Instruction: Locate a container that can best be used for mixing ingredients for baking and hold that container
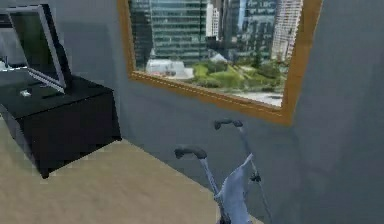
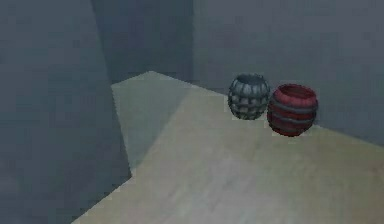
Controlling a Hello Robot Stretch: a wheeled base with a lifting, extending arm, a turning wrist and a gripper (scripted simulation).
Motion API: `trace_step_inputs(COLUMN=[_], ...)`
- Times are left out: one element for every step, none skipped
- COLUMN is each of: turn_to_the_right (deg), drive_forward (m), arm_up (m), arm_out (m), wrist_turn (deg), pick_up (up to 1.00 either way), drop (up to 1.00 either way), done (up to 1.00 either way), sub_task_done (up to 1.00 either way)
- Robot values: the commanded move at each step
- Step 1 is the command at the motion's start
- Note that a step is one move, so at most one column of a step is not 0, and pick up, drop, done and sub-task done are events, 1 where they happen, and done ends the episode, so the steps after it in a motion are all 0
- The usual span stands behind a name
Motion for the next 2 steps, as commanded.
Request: trace_step_inputs(turn_to_the_right=[-45.0, -27.0], drive_forward=[0.0, 0.0], arm_up=[0.0, 0.0], arm_out=[0.0, 0.0], wrist_turn=[0.0, 0.0], pick_up=[0.0, 0.0], drop=[0.0, 0.0], done=[0.0, 0.0], sub_task_done=[0.0, 0.0])
